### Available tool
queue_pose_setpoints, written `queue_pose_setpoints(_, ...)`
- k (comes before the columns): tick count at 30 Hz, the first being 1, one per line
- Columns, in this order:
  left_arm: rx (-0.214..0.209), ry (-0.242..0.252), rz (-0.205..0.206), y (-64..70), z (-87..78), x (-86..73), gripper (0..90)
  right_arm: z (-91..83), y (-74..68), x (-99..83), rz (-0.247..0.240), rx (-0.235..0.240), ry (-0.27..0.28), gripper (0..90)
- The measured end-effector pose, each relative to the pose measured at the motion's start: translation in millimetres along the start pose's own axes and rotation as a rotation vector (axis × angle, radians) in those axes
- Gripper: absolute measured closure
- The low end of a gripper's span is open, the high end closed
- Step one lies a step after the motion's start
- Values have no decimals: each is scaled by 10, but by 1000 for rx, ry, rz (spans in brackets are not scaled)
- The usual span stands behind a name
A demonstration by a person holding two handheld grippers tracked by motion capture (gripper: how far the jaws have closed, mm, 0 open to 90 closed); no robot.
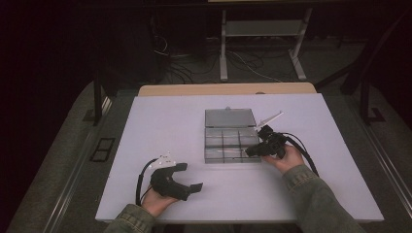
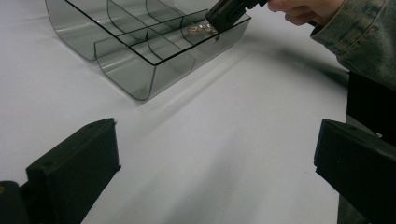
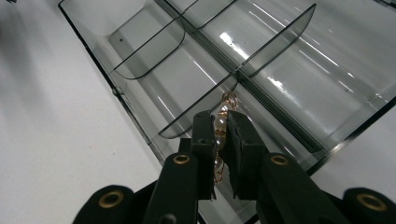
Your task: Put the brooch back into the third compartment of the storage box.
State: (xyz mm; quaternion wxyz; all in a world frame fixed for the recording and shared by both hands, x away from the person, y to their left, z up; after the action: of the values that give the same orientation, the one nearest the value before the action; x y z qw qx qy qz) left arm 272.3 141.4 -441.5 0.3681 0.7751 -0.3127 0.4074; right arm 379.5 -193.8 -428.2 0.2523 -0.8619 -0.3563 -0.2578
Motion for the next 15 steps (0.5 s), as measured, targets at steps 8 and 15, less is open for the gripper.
queue_pose_setpoints(8,-6,-15,8,1,15,38,0,21,-11,19,13,7,14,760)
queue_pose_setpoints(15,-6,-9,20,19,-5,117,0,-42,-13,54,39,9,50,672)
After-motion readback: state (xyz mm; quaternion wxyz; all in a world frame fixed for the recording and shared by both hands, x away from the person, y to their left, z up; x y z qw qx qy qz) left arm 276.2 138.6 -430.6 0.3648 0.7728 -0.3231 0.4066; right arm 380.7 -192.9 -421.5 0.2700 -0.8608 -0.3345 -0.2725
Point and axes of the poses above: each handheld gripper's, and its own axes: z roughly forward along the jaws, x roughly out of its top, y roughly to its right, the point moved 1 cm from there along z, roughly forward along the jaws, and after that the axes turned 6 degrees about y, right-handed, at the moved point
